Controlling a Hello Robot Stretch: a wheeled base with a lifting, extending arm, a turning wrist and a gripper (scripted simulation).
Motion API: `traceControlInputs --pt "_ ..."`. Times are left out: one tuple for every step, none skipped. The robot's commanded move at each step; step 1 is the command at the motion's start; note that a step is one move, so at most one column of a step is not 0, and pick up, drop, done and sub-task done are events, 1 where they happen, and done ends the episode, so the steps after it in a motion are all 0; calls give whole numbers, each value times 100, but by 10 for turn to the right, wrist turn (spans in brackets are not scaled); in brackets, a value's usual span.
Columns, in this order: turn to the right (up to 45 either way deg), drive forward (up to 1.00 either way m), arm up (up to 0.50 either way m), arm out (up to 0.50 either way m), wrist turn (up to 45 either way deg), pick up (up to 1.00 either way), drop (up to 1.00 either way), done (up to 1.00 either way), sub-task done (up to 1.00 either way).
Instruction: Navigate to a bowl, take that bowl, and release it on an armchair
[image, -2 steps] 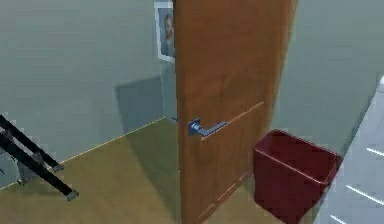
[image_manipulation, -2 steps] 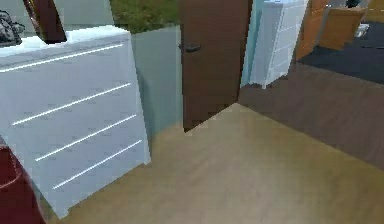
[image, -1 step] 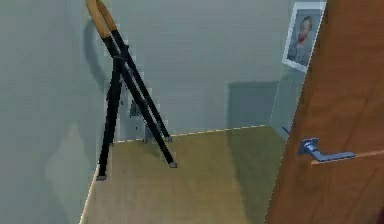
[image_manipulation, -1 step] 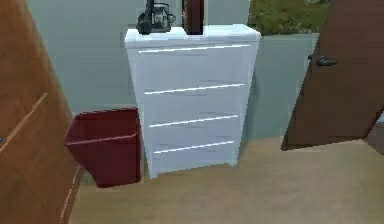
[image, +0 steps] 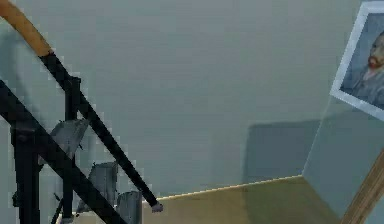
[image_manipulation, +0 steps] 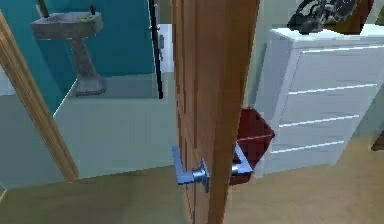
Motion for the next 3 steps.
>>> traceControlInputs --pt "180 0 0 0 0 0 0 0 0" --pt "0 50 0 0 0 0 0 0 0" --pt "450 0 0 0 0 0 0 0 0"
